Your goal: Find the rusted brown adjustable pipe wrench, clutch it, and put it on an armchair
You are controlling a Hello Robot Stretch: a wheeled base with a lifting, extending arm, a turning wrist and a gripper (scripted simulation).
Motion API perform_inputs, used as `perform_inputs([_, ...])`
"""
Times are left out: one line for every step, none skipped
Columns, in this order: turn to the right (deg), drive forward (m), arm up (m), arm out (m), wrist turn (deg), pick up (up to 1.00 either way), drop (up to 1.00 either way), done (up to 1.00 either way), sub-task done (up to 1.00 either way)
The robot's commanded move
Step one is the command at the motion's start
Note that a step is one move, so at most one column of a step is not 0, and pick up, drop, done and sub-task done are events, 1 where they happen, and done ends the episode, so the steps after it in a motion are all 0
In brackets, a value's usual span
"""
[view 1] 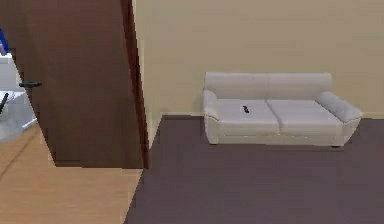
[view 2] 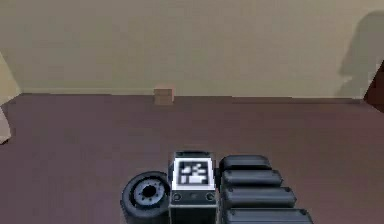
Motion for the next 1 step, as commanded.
perform_inputs([-39.0,0.00,0.00,0.00,0.0,0.00,0.00,0.00,0.00])
